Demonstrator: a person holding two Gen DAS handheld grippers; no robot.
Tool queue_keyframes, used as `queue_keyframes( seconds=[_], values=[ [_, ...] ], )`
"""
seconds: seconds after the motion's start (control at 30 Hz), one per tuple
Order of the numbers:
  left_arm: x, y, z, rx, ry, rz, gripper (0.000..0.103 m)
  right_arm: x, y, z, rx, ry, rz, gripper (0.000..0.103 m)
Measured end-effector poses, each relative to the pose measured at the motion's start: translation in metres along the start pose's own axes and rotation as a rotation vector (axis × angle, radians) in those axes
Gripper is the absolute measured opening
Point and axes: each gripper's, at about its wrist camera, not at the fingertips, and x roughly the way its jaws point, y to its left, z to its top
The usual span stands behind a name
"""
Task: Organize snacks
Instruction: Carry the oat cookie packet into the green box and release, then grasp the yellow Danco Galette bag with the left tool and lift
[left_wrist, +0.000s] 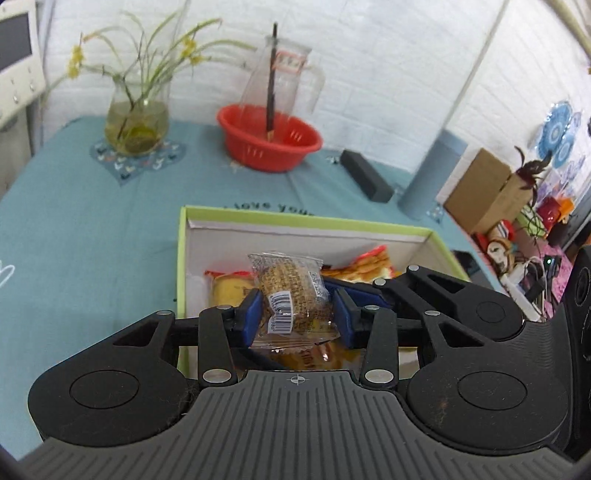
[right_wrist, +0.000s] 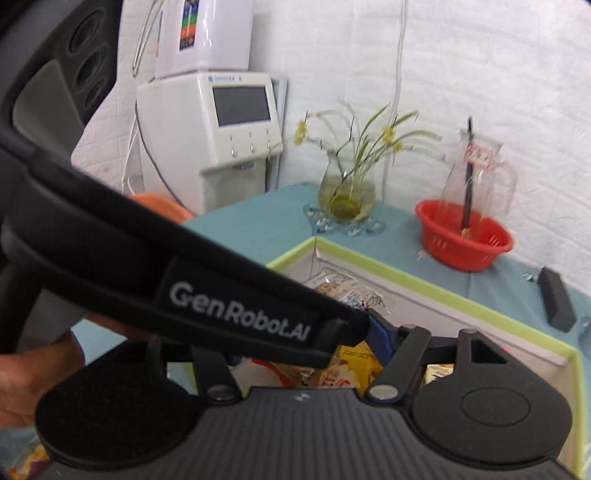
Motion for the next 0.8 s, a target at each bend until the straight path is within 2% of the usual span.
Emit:
queue_keyframes(
  seconds=[0.03, 0.07, 0.13, 0.23, 0.37, 0.43, 0.57, 0.67, 0.8],
  values=[
    [0.005, 0.005, 0.001, -0.013, 0.007, -0.01, 0.029, 0.008, -0.004, -0.001, 0.01, 0.01, 0.012, 0.075],
    [0.006, 0.008, 0.001, -0.023, 0.006, -0.025, 0.04, 0.013, -0.007, -0.002, 0.008, 0.022, 0.011, 0.077],
    [-0.002, 0.008, 0.001, -0.023, -0.034, -0.038, 0.053, 0.013, -0.009, -0.005, 0.003, 0.01, 0.004, 0.092],
    [-0.032, -0.001, 0.001, -0.013, -0.109, -0.05, 0.057, -0.008, -0.007, -0.005, 0.006, -0.031, 0.002, 0.094],
    [-0.087, -0.018, -0.014, 0.013, -0.206, -0.077, 0.07, -0.064, 0.003, -0.008, 0.0, -0.129, -0.023, 0.095],
    [-0.113, -0.025, -0.033, 0.027, -0.241, -0.093, 0.071, -0.097, 0.014, -0.019, 0.003, -0.16, -0.025, 0.102],
    [-0.149, -0.033, -0.086, 0.039, -0.27, -0.065, 0.078, -0.136, 0.043, -0.055, 0.014, -0.148, -0.03, 0.102],
    [-0.159, -0.029, -0.133, 0.008, -0.238, 0.011, 0.078, -0.153, 0.072, -0.091, 0.039, -0.078, -0.005, 0.102],
    [-0.158, -0.009, -0.18, -0.073, -0.145, 0.079, 0.076, -0.147, 0.11, -0.129, 0.066, 0.014, 0.042, 0.102]
  ],
)
